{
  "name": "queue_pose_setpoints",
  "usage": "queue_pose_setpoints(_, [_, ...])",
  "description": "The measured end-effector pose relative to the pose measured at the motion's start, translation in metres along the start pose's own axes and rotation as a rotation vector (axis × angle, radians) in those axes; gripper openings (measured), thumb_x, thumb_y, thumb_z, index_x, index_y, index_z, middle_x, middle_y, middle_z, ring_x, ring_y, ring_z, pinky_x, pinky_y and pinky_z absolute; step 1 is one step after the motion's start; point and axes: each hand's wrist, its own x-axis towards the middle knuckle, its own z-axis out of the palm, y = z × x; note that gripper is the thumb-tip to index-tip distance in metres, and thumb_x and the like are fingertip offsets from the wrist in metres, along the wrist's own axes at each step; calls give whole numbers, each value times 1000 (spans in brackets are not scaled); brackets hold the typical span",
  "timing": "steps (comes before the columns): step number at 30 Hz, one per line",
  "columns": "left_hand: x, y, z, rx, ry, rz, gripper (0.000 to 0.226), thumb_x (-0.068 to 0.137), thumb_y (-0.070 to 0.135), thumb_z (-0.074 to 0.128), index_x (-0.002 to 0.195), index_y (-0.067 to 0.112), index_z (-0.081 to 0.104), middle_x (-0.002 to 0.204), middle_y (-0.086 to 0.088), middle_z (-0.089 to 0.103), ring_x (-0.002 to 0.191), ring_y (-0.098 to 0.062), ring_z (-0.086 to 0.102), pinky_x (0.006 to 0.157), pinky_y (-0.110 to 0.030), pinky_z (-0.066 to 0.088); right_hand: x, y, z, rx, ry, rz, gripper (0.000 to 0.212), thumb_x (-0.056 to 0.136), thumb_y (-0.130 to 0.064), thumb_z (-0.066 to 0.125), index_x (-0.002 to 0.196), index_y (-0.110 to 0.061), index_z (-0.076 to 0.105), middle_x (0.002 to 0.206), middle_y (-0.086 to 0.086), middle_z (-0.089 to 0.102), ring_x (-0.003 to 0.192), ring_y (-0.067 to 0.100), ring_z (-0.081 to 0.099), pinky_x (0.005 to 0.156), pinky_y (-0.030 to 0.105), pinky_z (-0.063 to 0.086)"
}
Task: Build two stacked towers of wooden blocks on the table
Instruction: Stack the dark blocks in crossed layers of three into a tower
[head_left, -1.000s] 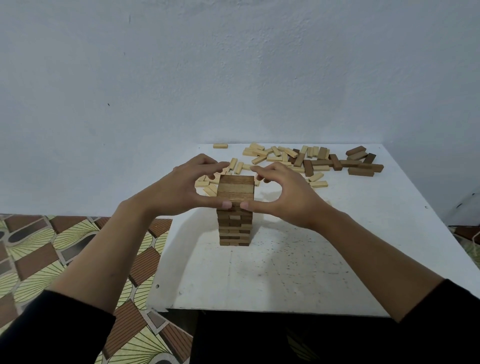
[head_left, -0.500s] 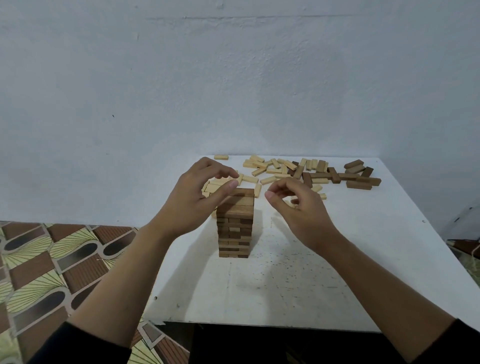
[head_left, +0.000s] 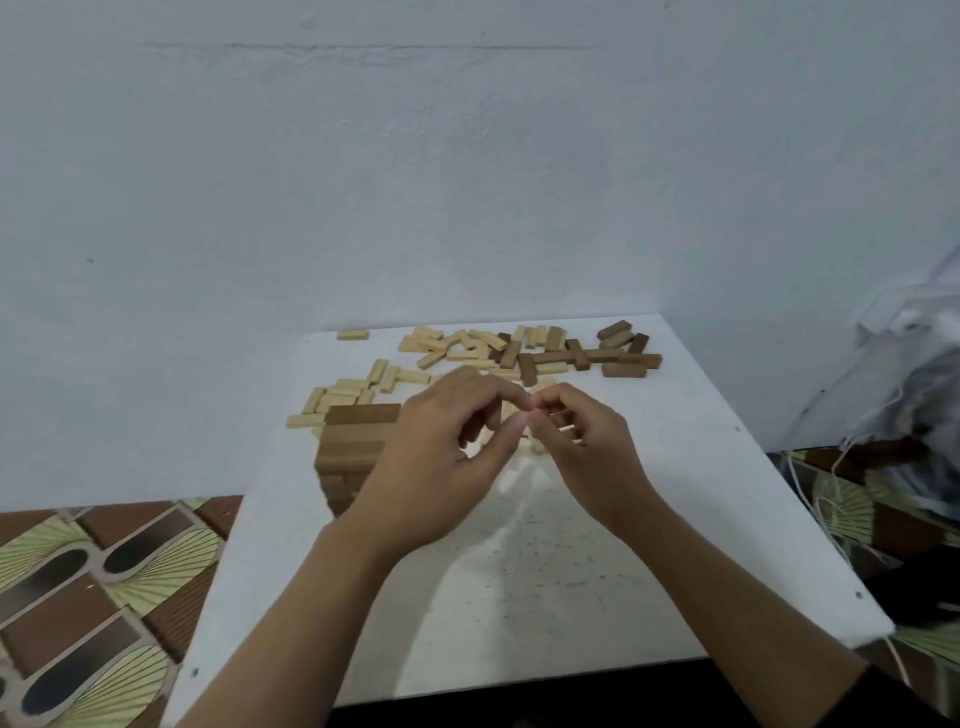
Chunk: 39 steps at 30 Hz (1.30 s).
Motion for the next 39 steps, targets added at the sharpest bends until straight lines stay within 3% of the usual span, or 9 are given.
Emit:
queue_pose_setpoints(3, [7,-4,30,-73,-2,-96,6,97,20,67,96,25,68,74,7,51,71,-19,50,64,-32,45,0,18,-21,-24,70,6,12,96,-16,64,85,-19,66,75,-17,65,71,4,59,63,11,42])
queue_pose_setpoints(9, [10,-43,88,-58,45,-348,11,96,21,65,97,32,64,82,9,54,81,-12,53,64,-16,37,5,71,-61,-220,160,24,11,95,-18,65,86,-24,65,84,-14,67,85,6,61,69,9,43])
queue_pose_setpoints(13, [15,-72,122,50,20,-427,17,97,25,64,112,30,61,107,13,56,103,-8,50,85,-28,44,21,113,-79,-454,123,47,3,97,-29,61,100,-29,61,98,-17,61,98,8,55,88,33,48])
queue_pose_setpoints(15, [20,-81,136,97,17,-418,21,97,27,62,118,28,60,117,14,53,112,-11,47,95,-35,42,30,130,-83,-543,83,73,14,98,-31,59,110,-27,61,111,-14,59,111,11,50,97,42,45])
queue_pose_setpoints(21, [67,-106,170,275,-92,-504,33,101,33,52,134,28,53,141,8,44,130,-17,40,102,-40,29,80,167,-90,-758,4,45,43,98,-33,55,140,-21,51,147,-1,45,141,20,31,105,46,37])
queue_pose_setpoints(26, [99,-129,188,384,-205,-485,41,105,35,42,145,27,41,160,10,23,146,-12,23,109,-47,26,111,186,-85,-852,8,53,40,99,-33,52,137,-20,50,150,0,42,139,23,34,103,47,36])
queue_pose_setpoints(32, [99,-145,197,561,-284,-520,49,102,45,40,146,22,40,158,3,28,141,-21,30,106,-54,28,116,204,-80,-923,72,28,42,99,-34,47,136,-18,55,142,1,49,134,24,37,100,47,34])
queue_pose_setpoints(35, [92,-140,193,595,-250,-509,49,99,48,28,132,22,53,145,2,43,131,-21,39,104,-49,26,114,208,-79,-915,123,-15,39,96,-34,47,128,-16,61,133,1,54,128,23,40,95,46,35])
queue_pose_setpoints(39, [90,-141,189,510,-122,-508,28,101,37,48,97,25,72,129,8,54,116,-11,48,93,-36,16,111,206,-82,-804,205,-60,18,93,-23,63,109,-17,69,121,-1,61,119,20,46,91,42,35])
